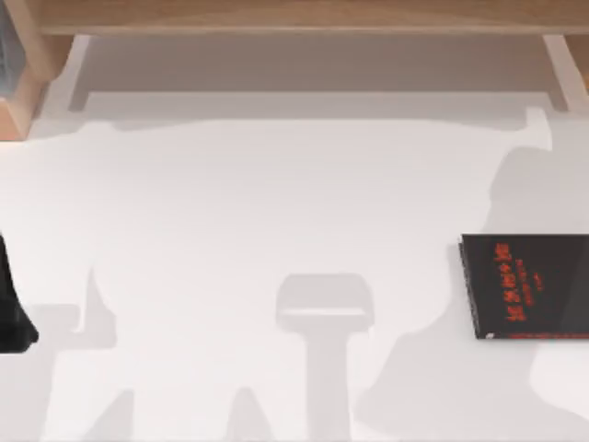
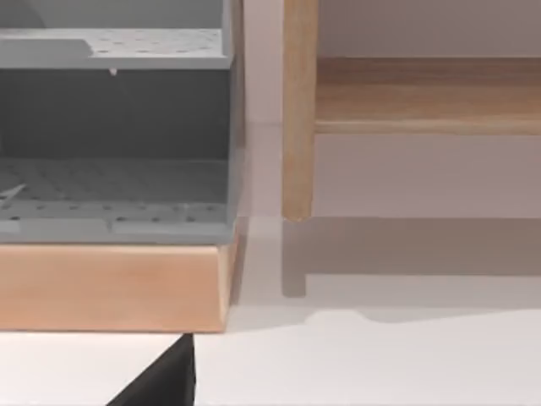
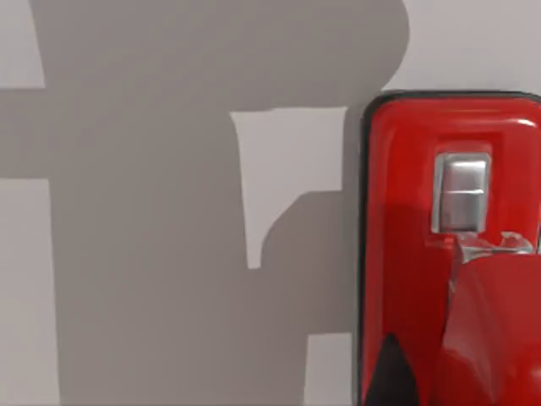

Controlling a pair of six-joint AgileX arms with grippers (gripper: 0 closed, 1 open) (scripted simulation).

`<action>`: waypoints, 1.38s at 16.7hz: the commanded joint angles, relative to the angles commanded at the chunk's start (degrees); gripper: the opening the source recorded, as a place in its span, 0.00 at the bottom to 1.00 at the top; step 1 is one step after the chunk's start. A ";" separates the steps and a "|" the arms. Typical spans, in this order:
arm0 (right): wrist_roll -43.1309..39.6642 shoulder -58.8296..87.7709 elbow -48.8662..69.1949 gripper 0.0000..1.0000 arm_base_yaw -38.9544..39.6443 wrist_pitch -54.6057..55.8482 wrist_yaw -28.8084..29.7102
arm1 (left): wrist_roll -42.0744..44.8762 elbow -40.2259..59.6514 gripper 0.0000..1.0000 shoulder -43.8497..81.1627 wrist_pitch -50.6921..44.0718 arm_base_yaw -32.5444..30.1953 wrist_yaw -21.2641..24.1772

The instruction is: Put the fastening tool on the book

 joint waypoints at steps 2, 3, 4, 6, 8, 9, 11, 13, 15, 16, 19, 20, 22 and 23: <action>0.06 -0.65 0.03 0.00 -0.10 -0.01 -0.01 | 0.00 0.00 1.00 0.00 0.00 0.00 0.00; 0.04 -1.14 0.03 0.00 -0.20 -0.15 0.00 | 0.00 0.00 1.00 0.00 0.00 0.00 0.00; 0.02 -1.96 -0.22 0.00 -0.35 -0.37 0.04 | 0.00 0.00 1.00 0.00 0.00 0.00 0.00; -0.01 -4.26 -1.84 0.00 -0.68 -0.75 0.14 | 0.00 0.00 1.00 0.00 0.00 0.00 0.00; 0.13 -7.60 -4.22 0.00 -0.82 -0.52 0.25 | 0.00 0.00 1.00 0.00 0.00 0.00 0.00; 0.29 -9.58 -5.56 0.00 -0.75 -0.18 0.30 | 0.00 0.00 1.00 0.00 0.00 0.00 0.00; 0.92 -14.07 -8.53 0.00 -0.08 0.93 0.35 | 0.00 0.00 1.00 0.00 0.00 0.00 0.00; 1.89 -18.90 -11.86 0.00 1.36 2.42 0.34 | 0.00 0.00 1.00 0.00 0.00 0.00 0.00; 3.10 -23.79 -15.55 0.00 3.63 4.16 0.25 | 0.00 0.00 1.00 0.00 0.00 0.00 0.00; 3.75 -26.20 -17.54 0.00 5.02 5.07 0.20 | 0.00 0.00 1.00 0.00 0.00 0.00 0.00; 5.74 -33.00 -24.04 0.00 9.84 7.78 0.03 | 0.00 0.00 1.00 0.00 0.00 0.00 0.00; 6.37 -35.04 -26.44 0.00 11.58 8.61 -0.01 | 0.00 0.00 1.00 0.00 0.00 0.00 0.00; 7.54 -38.74 -31.55 0.00 15.07 10.15 -0.05 | 0.00 0.00 1.00 0.00 0.00 0.00 0.00; 8.08 -40.39 -34.24 0.00 16.77 10.85 -0.05 | 0.00 0.00 1.00 0.00 0.00 0.00 0.00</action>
